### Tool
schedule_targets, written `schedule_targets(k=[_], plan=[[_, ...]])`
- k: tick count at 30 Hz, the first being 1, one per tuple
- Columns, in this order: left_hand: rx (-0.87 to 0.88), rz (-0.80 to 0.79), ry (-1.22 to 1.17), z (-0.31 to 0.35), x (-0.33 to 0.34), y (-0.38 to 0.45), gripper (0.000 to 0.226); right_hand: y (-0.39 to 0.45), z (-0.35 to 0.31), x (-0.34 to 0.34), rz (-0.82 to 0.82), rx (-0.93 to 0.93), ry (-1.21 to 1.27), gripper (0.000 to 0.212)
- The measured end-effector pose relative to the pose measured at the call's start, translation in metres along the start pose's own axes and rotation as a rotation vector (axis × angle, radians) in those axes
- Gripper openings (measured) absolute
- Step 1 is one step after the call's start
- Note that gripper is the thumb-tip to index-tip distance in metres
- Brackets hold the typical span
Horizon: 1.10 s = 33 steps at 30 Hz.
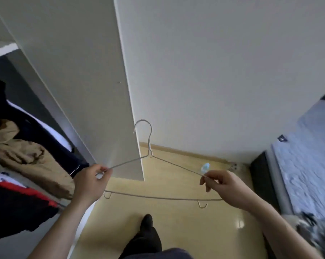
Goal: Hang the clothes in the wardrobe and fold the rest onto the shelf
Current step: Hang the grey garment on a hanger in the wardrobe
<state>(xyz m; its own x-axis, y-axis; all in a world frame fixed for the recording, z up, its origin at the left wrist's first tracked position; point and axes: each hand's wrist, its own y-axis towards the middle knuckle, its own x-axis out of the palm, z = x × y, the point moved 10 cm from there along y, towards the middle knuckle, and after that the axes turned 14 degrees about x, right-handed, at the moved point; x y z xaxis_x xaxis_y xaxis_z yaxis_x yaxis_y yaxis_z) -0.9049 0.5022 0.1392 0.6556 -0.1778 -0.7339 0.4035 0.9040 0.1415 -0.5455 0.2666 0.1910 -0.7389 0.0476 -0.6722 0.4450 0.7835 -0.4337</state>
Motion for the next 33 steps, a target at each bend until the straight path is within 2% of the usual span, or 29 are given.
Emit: schedule_targets(k=[3,7,13,15,19,24,27,30,33], plan=[[0.102,-0.13,-0.078,0.067,0.063,0.019,0.033,-0.031,0.088,-0.045,0.196,0.15,0.082,0.023],[0.244,-0.309,-0.146,0.175,0.149,0.031,0.03,-0.086,0.19,-0.079,0.378,0.365,0.142,0.016],[0.41,-0.481,-0.29,0.325,0.269,0.025,0.033,-0.162,0.304,-0.123,0.637,0.581,0.243,0.004],[0.436,-0.563,-0.317,0.368,0.312,0.016,0.032,-0.182,0.337,-0.139,0.709,0.633,0.218,0.006],[0.493,-0.763,-0.339,0.451,0.402,-0.012,0.031,-0.203,0.4,-0.166,0.768,0.706,0.26,0.01],[0.55,-0.954,-0.372,0.545,0.506,-0.061,0.035,-0.216,0.471,-0.197,0.764,0.726,0.557,0.019],[0.553,-1.063,-0.329,0.588,0.579,-0.091,0.025,-0.243,0.514,-0.209,0.848,0.785,0.634,0.027],[0.65,-1.143,-0.211,0.635,0.635,-0.128,0.013,-0.286,0.564,-0.211,0.946,0.886,0.695,0.03],[0.737,-1.225,-0.174,0.681,0.68,-0.17,0.019,-0.329,0.608,-0.214,1.008,0.982,0.694,0.031]])
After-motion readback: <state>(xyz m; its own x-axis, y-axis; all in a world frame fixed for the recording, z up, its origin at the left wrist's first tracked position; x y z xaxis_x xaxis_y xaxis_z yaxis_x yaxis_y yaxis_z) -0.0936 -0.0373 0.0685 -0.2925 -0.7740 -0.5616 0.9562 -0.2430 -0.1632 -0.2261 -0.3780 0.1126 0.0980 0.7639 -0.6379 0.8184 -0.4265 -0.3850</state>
